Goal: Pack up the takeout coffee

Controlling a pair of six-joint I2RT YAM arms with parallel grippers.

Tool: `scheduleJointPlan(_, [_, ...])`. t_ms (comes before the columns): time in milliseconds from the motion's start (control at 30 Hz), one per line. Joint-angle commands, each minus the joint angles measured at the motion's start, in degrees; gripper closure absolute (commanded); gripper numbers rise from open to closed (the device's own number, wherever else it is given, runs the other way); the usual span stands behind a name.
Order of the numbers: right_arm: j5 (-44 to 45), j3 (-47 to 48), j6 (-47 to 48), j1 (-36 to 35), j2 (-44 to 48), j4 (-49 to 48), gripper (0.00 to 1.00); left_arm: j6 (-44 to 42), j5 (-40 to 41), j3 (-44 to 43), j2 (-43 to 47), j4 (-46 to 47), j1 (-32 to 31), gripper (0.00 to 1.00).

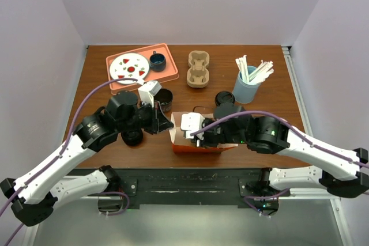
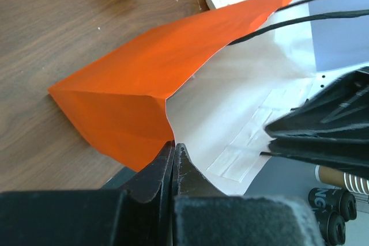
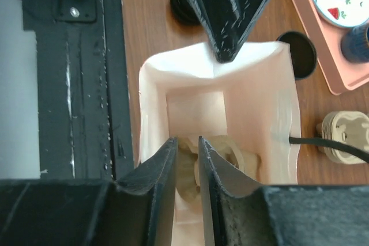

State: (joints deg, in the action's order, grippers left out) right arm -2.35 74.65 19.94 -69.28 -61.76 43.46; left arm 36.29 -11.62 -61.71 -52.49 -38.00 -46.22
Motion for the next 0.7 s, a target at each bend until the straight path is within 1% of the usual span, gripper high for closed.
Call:
scheduleJointPlan(0, [8.0,1.6,3.6,-0.9,-1.3,1.0,0.73,-2.5,0.0,0.5,1.9,3.5,-0.2,1.00])
scheduleJointPlan(133, [10.7,0.5,7.9,-0.9,-2.6,2.3,0.74,-3.8,-1.0,0.7,2.0,3.6,-0.2,1.00])
scheduleJointPlan(300, [11.3,-2.4,9.8,-0.9,-2.7,2.0,0.73,-3.9,-1.4,0.5,2.0,4.2,-0.2,1.00])
scheduleJointPlan(400, [12.5,-3.5,10.2,-0.9,-2.8,2.1,0.71,-3.2,-1.2,0.7,2.7,4.2,-0.3,1.00])
scheduleJointPlan(533, [14.6,-4.6,11.1,-0.9,-3.4,2.1,0.63,-1.8,-1.0,2.3,4.6,4.8,-0.3,1.00])
scheduleJointPlan(667, [16.8,-5.8,12.1,-0.9,-3.5,1.4,0.59,-1.1,-1.3,3.2,5.7,5.0,-0.2,1.00])
